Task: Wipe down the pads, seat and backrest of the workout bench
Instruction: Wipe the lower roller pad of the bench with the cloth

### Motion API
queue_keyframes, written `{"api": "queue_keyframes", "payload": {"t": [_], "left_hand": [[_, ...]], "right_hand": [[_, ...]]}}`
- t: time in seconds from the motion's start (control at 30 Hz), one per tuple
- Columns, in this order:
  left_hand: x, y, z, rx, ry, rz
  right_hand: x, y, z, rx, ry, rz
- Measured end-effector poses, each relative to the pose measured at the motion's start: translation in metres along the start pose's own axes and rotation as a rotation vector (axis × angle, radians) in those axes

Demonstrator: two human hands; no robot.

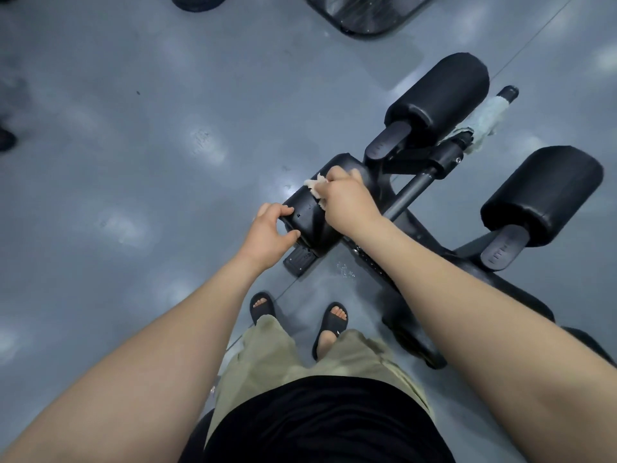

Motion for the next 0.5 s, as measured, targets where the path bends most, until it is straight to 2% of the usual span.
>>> {"api": "queue_keyframes", "payload": {"t": [0.2,0.5], "left_hand": [[-0.009,0.008,0.004,0.049,-0.099,0.053],[-0.008,0.023,0.038,0.188,-0.102,0.115]], "right_hand": [[0.014,-0.008,-0.019,0.030,-0.018,-0.056],[0.023,-0.013,-0.037,-0.053,-0.220,-0.001]]}}
Point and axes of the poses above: each hand's wrist, its own z-axis towards the middle knuckle, its own y-axis out of the back of the hand, x = y × z, the point moved 10 cm from there along z, towards the middle knuckle, and after that the axes turned 5 degrees about -x, right-handed, at the moved point
